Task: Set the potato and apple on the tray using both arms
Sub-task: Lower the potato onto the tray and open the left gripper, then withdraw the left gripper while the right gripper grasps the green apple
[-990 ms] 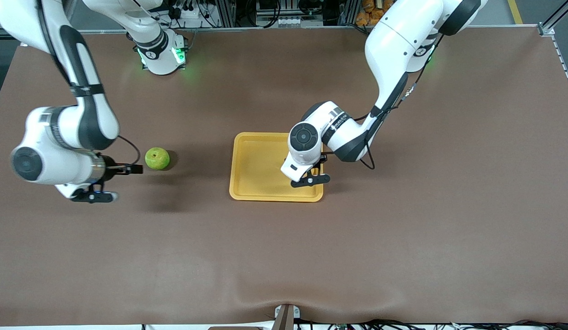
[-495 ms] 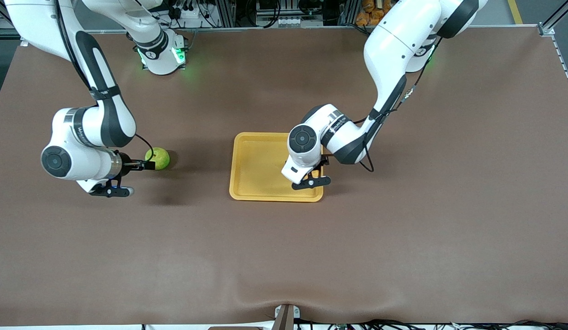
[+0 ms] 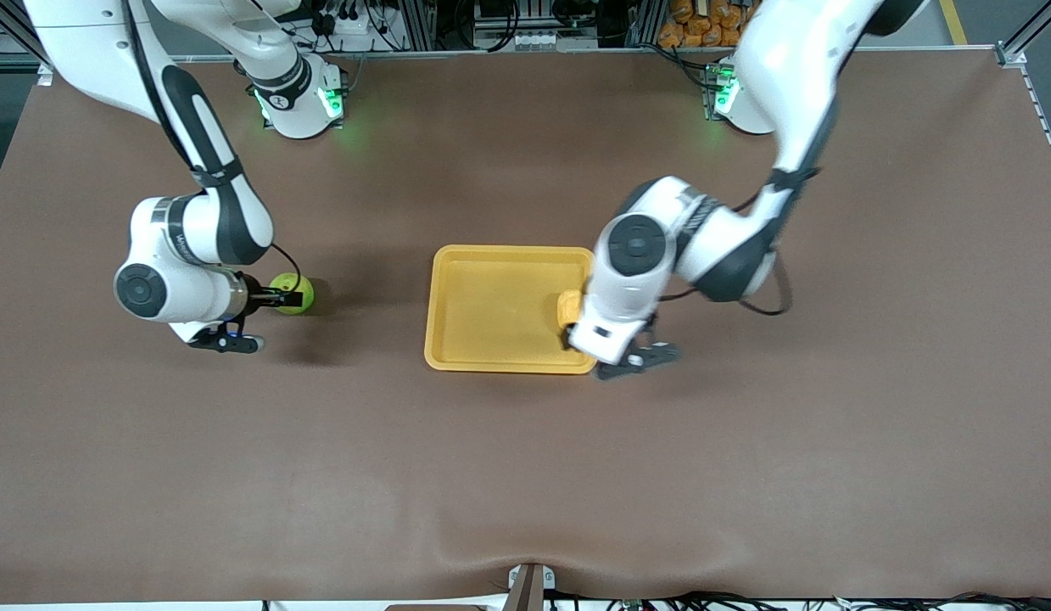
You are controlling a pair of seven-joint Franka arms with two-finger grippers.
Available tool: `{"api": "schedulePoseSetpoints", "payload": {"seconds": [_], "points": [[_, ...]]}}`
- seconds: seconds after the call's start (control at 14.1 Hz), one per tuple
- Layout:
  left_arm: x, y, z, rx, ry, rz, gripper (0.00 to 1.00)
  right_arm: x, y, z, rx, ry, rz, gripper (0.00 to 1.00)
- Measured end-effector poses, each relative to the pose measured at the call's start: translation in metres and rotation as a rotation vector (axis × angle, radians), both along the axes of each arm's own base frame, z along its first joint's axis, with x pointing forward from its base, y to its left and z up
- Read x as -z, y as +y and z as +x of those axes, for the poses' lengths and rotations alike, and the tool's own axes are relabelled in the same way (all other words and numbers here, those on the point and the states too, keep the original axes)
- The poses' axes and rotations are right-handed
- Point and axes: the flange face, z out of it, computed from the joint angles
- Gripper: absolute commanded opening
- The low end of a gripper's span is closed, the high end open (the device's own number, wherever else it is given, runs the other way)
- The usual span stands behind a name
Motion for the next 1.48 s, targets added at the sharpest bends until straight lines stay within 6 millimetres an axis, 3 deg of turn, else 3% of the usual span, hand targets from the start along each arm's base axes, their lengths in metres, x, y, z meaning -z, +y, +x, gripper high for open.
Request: {"api": "schedulePoseSetpoints", "payload": {"seconds": [0.21, 0.42, 0.57, 0.78, 1.13, 1.48], "points": [[-0.047, 0.071, 0.024, 0.009, 0.000, 0.033, 1.00, 0.007, 0.025, -0.005, -0.008, -0.040, -0.013, 1.00], [-0.085, 0.141, 0.046, 0.008, -0.039, 0.031, 1.00, 0.007, 0.021, -0.006, -0.014, -0.042, -0.021, 1.00], [-0.108, 0.172, 0.053, 0.012, -0.068, 0.030, 1.00, 0.005, 0.018, -0.008, -0.051, -0.016, -0.053, 1.00], [-0.143, 0.206, 0.051, 0.051, -0.094, 0.042, 1.00, -0.003, 0.014, -0.006, -0.061, 0.018, -0.071, 1.00], [-0.183, 0.240, 0.031, 0.189, -0.062, 0.081, 1.00, 0.002, 0.010, -0.009, -0.056, 0.022, -0.072, 1.00], [-0.219, 0.285, -0.011, 0.283, -0.037, 0.068, 1.00, 0.009, 0.010, -0.014, -0.056, 0.013, -0.072, 1.00]]}}
